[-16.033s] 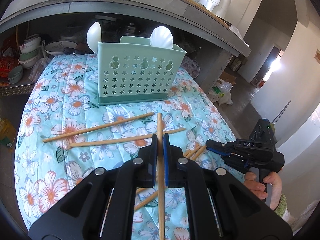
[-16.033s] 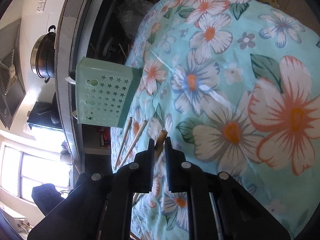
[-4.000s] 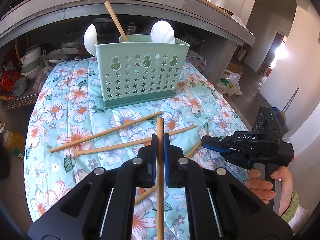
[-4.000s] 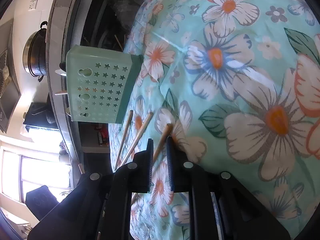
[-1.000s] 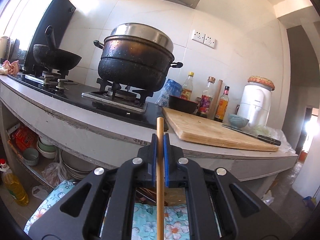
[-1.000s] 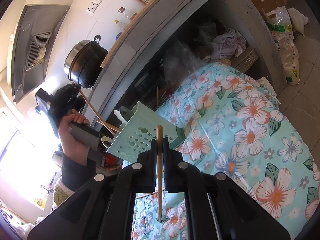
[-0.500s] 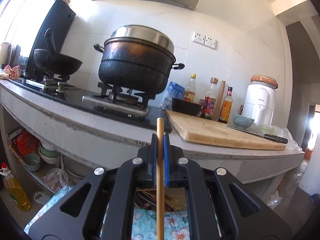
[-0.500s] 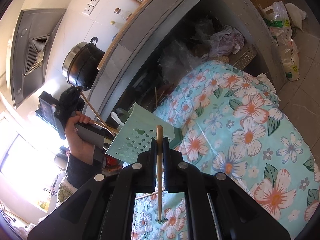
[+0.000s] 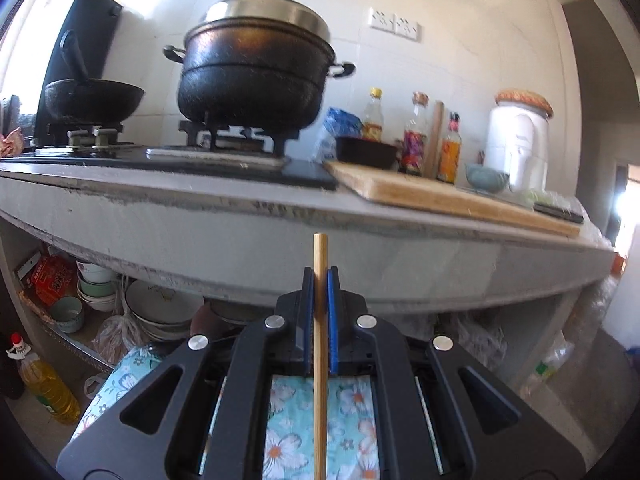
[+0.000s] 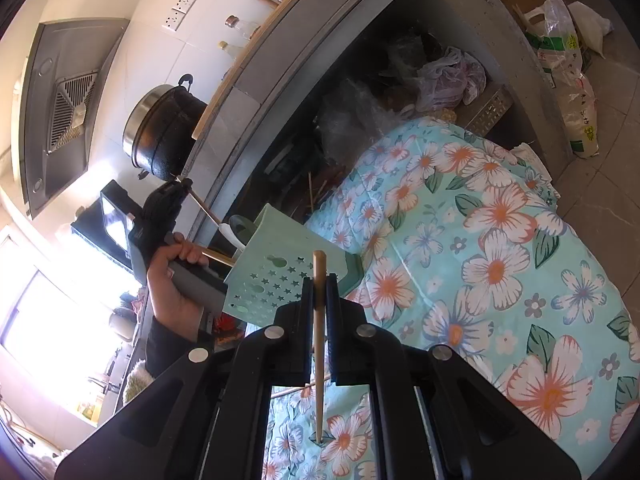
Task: Organize utensils
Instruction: 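Insert the chopstick into the green holder and open the left tool while the right tool lifts its chopstick, then hold the wooden chopstick upright above the green holder with the right tool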
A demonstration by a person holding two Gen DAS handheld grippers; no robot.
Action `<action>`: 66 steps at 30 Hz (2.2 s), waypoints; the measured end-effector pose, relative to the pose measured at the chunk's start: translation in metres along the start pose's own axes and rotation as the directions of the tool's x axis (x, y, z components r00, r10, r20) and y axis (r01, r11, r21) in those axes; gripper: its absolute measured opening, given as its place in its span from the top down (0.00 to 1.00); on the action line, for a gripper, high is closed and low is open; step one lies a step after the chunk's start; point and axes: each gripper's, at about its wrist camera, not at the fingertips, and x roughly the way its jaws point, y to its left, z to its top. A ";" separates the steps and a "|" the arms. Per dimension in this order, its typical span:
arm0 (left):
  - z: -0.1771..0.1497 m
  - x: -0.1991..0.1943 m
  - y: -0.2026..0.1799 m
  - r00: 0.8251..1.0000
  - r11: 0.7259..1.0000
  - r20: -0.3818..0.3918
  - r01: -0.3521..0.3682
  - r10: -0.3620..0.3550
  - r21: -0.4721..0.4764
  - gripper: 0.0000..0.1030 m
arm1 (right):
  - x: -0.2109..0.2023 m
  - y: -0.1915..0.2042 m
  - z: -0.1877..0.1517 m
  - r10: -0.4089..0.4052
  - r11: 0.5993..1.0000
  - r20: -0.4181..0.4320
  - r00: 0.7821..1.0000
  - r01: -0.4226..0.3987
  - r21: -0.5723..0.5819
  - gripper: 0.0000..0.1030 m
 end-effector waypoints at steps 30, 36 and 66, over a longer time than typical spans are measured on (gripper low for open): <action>-0.105 -0.183 0.037 0.928 0.972 -0.309 0.230 -0.206 0.042 0.26 | -0.022 0.023 -0.018 -0.015 1.000 0.042 0.999 0.016 -0.026 0.94; -0.143 -0.195 0.052 0.895 0.977 -0.396 0.211 -0.203 -0.023 0.25 | -0.028 0.032 -0.021 -0.011 0.999 0.055 0.998 0.014 -0.043 0.94; -0.175 -0.208 0.075 0.871 0.988 -0.468 0.152 -0.151 -0.037 0.21 | -0.027 0.059 -0.034 -0.017 0.996 0.057 0.998 0.022 -0.089 0.94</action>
